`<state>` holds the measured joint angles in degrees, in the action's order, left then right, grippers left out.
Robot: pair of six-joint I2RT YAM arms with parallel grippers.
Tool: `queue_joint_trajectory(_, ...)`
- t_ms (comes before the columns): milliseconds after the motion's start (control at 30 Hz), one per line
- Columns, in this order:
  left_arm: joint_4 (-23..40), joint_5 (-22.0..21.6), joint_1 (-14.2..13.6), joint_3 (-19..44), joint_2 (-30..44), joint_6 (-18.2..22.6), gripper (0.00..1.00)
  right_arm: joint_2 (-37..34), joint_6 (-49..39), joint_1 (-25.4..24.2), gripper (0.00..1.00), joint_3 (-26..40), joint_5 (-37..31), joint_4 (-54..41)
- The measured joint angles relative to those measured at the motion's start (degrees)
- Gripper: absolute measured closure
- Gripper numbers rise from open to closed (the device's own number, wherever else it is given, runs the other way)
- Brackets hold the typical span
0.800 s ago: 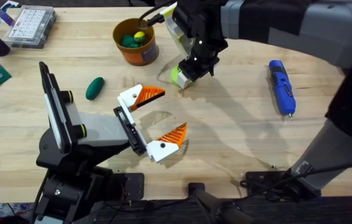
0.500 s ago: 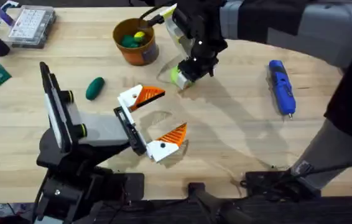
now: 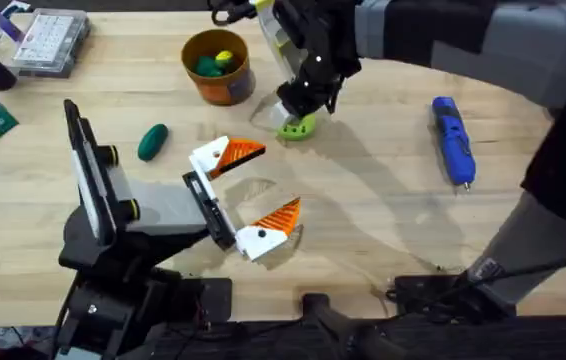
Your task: Pick up the gripper from the table and insert it into the empty holder that is missing its gripper. Then pick up a screw, insert it into the mounting hole, and use the screwdriver to tighten it. Finally, clean up the table by picking up the vegetable and placing it into the bucket.
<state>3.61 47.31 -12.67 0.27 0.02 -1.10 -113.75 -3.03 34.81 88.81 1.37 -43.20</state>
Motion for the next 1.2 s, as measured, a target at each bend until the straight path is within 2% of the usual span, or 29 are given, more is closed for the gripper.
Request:
queue_joint_trajectory(767, 0.0, 0.0, 0.0, 0.0, 0.01, 0.01, 0.011, -0.06, -1.28, 0.0, 0.514, 0.09, -1.79, 7.03)
queue_joint_trajectory(1200, 0.01, 0.0, 0.0, 0.0, 0.0, 0.02, 0.011, -3.43, -1.34, -0.11, 0.514, 0.45, -2.8, 7.33)
